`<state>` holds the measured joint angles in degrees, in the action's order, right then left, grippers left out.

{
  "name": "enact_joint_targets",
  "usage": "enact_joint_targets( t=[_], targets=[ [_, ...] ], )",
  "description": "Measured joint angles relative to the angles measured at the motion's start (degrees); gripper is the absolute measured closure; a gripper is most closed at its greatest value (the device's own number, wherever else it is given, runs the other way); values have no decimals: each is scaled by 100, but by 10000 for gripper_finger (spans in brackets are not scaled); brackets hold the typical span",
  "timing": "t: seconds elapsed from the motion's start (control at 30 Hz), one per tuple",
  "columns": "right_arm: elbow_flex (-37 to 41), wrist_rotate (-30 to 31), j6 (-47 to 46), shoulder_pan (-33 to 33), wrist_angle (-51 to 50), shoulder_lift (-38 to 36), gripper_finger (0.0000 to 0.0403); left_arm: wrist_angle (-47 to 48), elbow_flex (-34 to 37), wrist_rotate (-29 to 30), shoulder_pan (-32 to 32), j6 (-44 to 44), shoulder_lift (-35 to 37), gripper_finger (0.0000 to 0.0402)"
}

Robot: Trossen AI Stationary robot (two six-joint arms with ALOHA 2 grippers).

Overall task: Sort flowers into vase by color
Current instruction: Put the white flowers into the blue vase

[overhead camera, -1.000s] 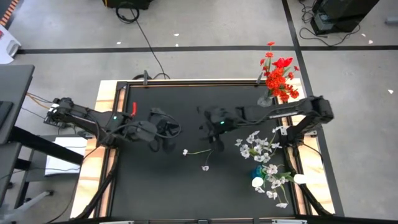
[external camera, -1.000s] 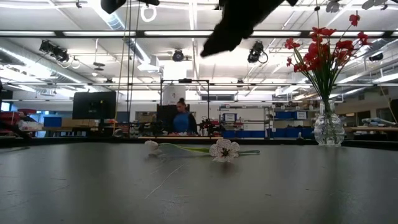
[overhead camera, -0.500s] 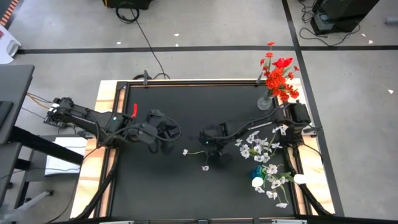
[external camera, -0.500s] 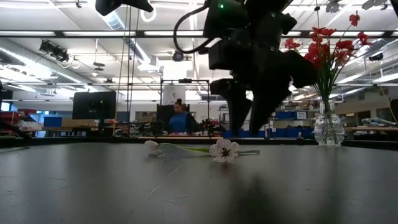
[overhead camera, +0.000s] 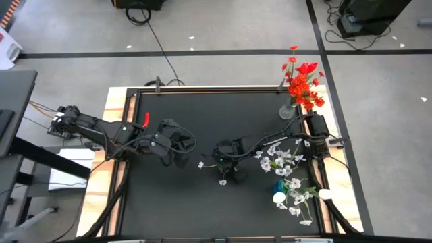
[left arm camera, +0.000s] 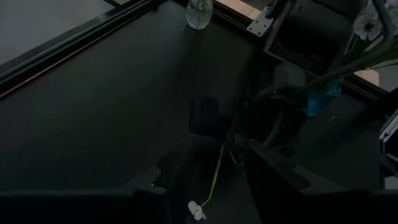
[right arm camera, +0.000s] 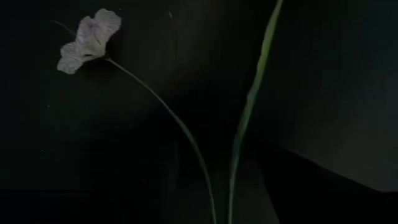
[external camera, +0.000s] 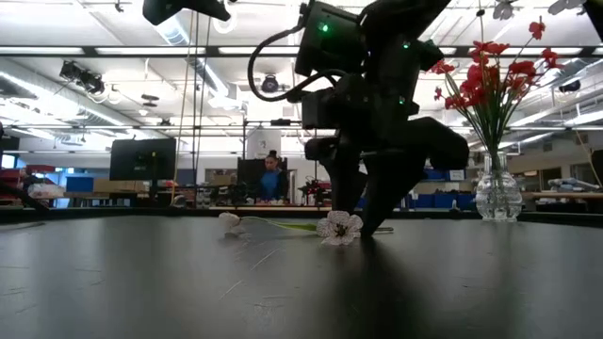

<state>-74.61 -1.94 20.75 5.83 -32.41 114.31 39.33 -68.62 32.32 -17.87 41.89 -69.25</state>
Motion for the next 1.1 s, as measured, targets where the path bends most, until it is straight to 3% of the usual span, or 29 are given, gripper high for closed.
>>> enact_joint_targets(
  t=[0.2,0.53,0.8,1.1],
  targets=[
    [-7,-478,-4,-47,-18,67,197,7,0,0,0,15,0,251],
    [-2,-981,-808,-403,33,88,385,7,0,47,0,77,0,251],
    [-32,-1034,-1620,-490,28,-207,397,7,0,48,0,79,0,251],
    [-70,-799,-2279,-745,582,-2115,400,4,0,134,0,83,0,251]
  ],
)
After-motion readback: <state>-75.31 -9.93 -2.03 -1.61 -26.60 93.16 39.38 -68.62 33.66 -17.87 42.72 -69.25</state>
